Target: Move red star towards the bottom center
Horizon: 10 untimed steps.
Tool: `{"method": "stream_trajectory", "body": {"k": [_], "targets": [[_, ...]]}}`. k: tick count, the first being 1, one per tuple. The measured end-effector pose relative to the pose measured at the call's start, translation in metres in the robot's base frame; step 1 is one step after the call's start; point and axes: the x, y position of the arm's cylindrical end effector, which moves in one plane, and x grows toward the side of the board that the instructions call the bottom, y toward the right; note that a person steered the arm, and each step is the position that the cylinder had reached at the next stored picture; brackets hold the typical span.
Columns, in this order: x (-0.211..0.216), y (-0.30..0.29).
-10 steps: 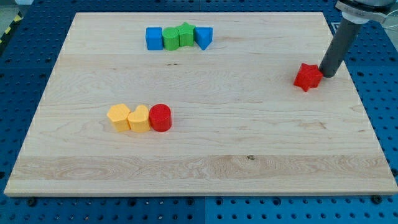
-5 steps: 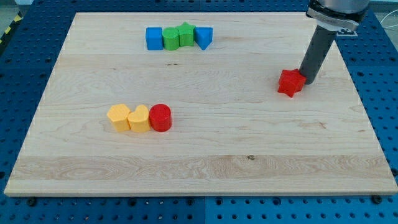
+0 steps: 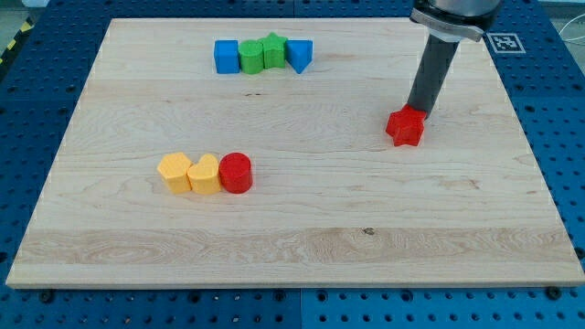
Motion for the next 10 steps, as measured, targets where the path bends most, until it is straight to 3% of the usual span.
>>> {"method": "stream_trajectory", "body": {"k": [10], "targets": [[0.065, -0.008]]}}
